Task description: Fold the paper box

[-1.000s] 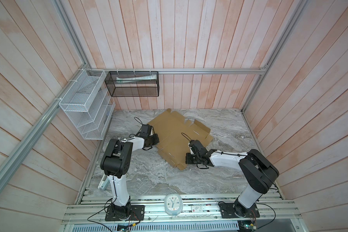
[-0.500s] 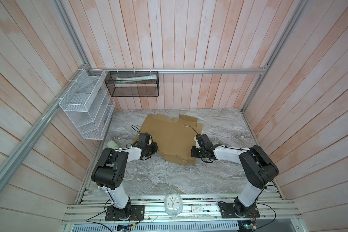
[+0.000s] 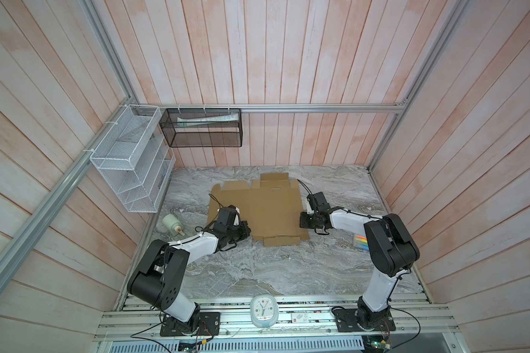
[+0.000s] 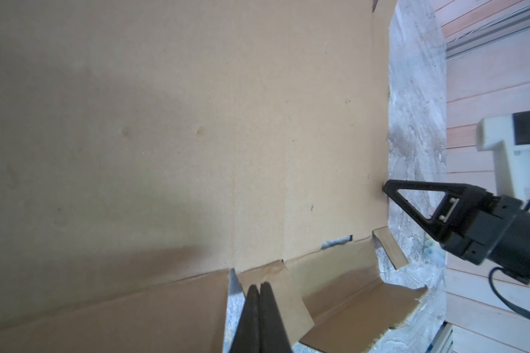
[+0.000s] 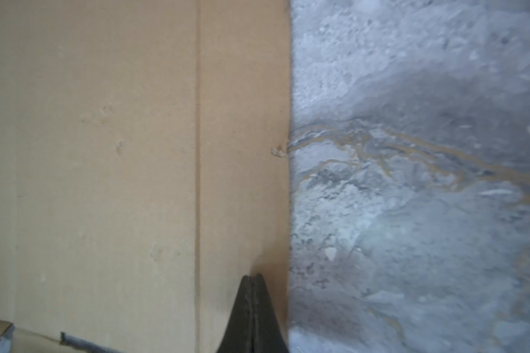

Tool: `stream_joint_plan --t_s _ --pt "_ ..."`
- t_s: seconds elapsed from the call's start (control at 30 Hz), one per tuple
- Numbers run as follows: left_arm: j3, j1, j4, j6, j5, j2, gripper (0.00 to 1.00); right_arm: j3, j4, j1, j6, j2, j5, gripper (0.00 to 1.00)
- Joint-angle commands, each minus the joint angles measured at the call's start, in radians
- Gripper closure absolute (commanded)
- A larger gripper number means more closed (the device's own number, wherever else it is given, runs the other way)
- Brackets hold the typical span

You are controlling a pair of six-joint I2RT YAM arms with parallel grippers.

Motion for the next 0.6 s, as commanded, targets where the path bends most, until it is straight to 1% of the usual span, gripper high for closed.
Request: stream_joint_plan --t_s 0.0,0.17,0.3,0.37,0.47,0.57 --pt "0.050 0.017 -0.049 0.033 -0.031 -0.038 1.00 0.044 -0.082 0.003 -0.037 -0.030 0.041 0.99" --pt "0.104 0.117 -0.057 0.073 0.001 -0.020 1.00 0.034 -0.096 0.041 -0.025 -0.126 0.045 0.97" --pt "0.182 0.194 -0.077 0.105 0.026 0.054 1.00 0.040 -0.109 0.111 -0.001 -0.157 0.044 0.97" --pt "0.219 0.226 -0.073 0.109 0.058 0.099 1.00 0.048 -0.111 0.154 0.015 -0.154 0.045 0.97" --pt "0.271 0.256 -0.078 0.116 0.067 0.162 1.00 0.043 -0.094 0.207 0.048 -0.151 0.044 0.97" --pt "0.319 0.268 -0.098 0.130 0.061 0.220 1.00 0.014 -0.043 0.248 0.084 -0.152 0.028 0.97"
